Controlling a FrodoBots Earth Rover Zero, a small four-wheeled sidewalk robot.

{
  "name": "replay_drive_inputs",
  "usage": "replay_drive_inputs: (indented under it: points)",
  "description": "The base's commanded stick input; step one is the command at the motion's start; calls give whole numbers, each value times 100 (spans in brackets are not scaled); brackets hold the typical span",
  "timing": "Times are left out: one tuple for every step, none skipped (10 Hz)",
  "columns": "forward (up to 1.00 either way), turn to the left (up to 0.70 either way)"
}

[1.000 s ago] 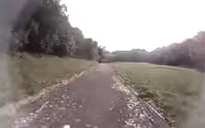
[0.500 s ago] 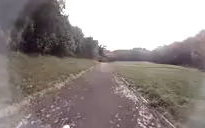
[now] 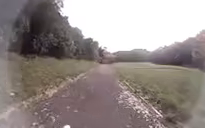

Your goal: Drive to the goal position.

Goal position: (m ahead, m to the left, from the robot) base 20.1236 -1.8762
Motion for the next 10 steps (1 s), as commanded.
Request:
replay_drive_inputs:
  points:
    - [85,1]
    - [85,5]
    - [85,24]
    - [85,18]
    - [85,0]
    - [85,0]
    - [85,0]
    - [85,0]
    - [85,0]
    - [85,0]
